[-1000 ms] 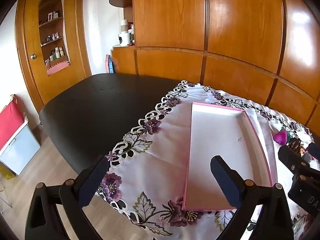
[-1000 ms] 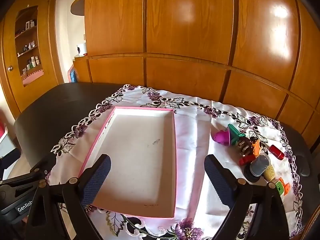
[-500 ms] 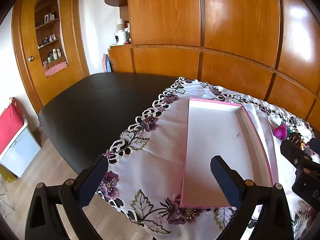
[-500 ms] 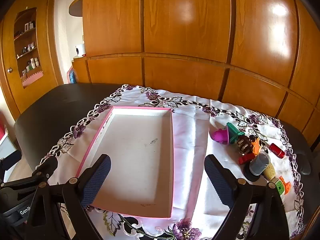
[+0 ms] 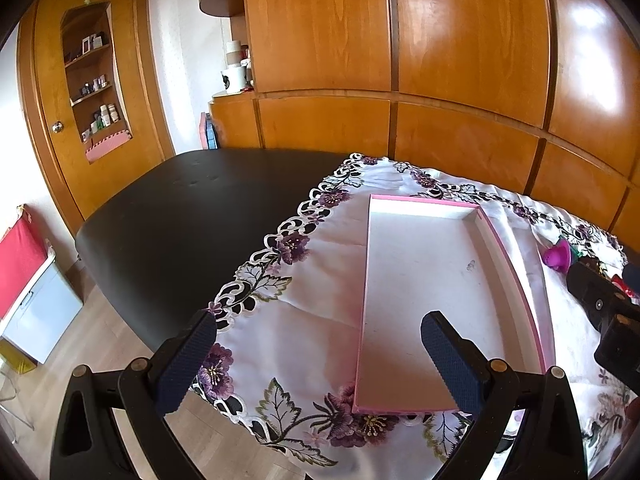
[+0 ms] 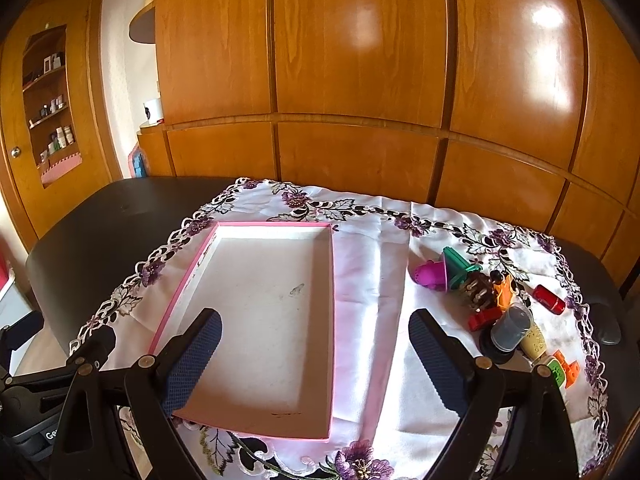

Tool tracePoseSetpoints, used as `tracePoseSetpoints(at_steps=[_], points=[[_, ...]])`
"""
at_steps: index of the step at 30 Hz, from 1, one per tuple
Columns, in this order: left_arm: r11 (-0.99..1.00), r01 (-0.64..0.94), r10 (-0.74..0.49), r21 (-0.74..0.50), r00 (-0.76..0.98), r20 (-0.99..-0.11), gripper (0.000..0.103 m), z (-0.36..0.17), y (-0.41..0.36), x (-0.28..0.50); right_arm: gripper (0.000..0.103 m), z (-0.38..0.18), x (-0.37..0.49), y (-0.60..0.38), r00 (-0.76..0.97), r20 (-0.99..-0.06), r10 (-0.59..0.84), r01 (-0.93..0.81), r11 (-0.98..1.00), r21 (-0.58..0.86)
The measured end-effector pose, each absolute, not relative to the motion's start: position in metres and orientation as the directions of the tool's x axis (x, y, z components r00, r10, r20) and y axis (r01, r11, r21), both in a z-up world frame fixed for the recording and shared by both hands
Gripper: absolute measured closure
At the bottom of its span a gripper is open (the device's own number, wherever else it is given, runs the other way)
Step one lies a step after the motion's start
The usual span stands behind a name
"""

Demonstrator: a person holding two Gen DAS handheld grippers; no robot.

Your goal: Organize rigid objects

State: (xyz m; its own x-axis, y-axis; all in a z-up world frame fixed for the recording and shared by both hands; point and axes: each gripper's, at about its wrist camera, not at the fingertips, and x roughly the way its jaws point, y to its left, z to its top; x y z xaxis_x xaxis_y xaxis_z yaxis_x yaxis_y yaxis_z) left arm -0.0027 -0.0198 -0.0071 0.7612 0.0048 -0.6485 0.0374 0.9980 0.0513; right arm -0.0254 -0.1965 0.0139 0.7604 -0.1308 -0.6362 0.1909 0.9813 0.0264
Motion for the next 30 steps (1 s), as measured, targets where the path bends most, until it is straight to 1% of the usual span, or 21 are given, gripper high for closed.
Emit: tracePoseSetpoints(at_steps=[3, 7, 11, 16, 20, 23, 26, 30], points=[[0.997, 0.061, -0.016, 0.047, 0.761, -0.648, 0.000, -0.006, -0.022, -0.003, 0.007, 0.012, -0.024, -0.203, 0.756, -0.640, -0.136, 0.196, 0.980, 0.023], [0.993, 0.092, -0.025, 0.072, 0.770, -0.638, 0.000, -0.002, -0.032, -0.004, 0.007, 0.009, -0.023, -0.220, 0.745, -0.649, -0.155, 0.217, 0.976, 0.015], [0.986, 0.123, -0.028, 0.115, 0.793, -0.609, 0.000, 0.006, -0.045, -0.006, 0.007, 0.006, -0.024, -0.246, 0.729, -0.659, -0.185, 0.238, 0.971, -0.009], [0.976, 0.156, -0.040, 0.153, 0.815, -0.578, 0.000, 0.015, -0.059, -0.007, 0.007, 0.006, -0.028, -0.291, 0.705, -0.667, -0.242, 0.301, 0.953, -0.028], [0.970, 0.177, -0.051, 0.166, 0.819, -0.571, 0.000, 0.019, -0.068, -0.005, 0.007, 0.011, -0.034, -0.336, 0.692, -0.658, -0.296, 0.362, 0.931, -0.039], [0.967, 0.190, -0.061, 0.171, 0.821, -0.567, 0.000, 0.021, -0.073, -0.005, 0.007, 0.015, -0.041, -0.372, 0.696, -0.648, -0.308, 0.394, 0.919, -0.013], [0.962, 0.207, -0.071, 0.180, 0.822, -0.565, 0.000, 0.022, -0.081, -0.005, 0.001, 0.017, -0.047, -0.404, 0.702, -0.635, -0.322, 0.418, 0.908, 0.002], [0.952, 0.229, -0.079, 0.201, 0.822, -0.564, 0.000, 0.022, -0.093, -0.006, 0.001, 0.003, -0.045, -0.442, 0.664, -0.658, -0.356, 0.458, 0.889, -0.020]])
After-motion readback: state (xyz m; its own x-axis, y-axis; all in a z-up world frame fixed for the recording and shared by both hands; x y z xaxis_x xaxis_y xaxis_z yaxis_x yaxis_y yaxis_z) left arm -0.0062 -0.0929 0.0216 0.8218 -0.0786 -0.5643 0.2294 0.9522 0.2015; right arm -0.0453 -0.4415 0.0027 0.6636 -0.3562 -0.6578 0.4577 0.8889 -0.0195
